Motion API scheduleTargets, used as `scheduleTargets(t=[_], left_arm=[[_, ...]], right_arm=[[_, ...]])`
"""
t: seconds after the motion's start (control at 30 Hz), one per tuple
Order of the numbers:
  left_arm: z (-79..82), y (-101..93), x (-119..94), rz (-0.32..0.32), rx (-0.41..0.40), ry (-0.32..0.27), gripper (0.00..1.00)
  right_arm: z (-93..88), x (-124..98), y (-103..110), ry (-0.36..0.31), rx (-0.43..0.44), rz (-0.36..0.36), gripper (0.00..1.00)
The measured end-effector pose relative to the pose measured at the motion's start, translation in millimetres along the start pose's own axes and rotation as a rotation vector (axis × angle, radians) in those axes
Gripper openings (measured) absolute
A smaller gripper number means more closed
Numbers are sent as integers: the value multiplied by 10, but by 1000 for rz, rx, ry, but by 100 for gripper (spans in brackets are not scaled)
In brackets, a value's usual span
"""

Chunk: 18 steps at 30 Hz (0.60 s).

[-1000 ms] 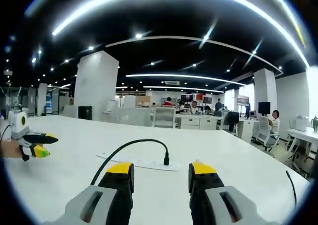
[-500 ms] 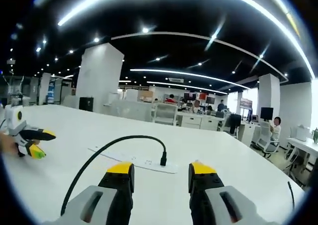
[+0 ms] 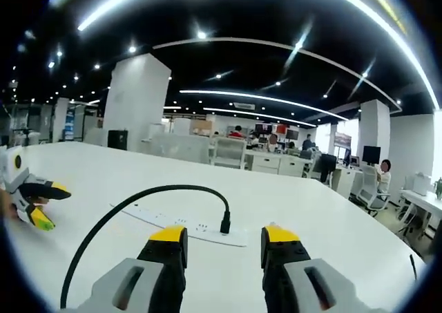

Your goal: Locate the USB plug end of the data cable currently connected to the USB port on the desk. Grip the plug, withdraw it from the port, and place it onto the desktop.

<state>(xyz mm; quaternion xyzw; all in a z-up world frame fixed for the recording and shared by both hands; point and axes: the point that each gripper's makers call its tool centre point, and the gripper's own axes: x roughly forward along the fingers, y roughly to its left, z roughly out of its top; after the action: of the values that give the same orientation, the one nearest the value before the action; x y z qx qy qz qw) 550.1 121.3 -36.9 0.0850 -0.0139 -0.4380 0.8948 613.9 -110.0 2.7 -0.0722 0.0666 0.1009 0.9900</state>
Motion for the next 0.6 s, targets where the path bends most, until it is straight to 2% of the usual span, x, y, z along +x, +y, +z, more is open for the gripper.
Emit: scheduleTargets(t=[0.1, 0.27, 0.6], left_arm=[[-20, -30, 38, -11, 21, 7, 45], [4, -8, 76, -15, 0, -11, 46], [-16, 5, 207, -20, -6, -6, 48]], right_arm=[[-60, 82, 36, 13, 35, 17, 41], [-130, 203, 51, 24, 25, 10, 41], [-116, 414, 44, 8, 44, 3, 40]])
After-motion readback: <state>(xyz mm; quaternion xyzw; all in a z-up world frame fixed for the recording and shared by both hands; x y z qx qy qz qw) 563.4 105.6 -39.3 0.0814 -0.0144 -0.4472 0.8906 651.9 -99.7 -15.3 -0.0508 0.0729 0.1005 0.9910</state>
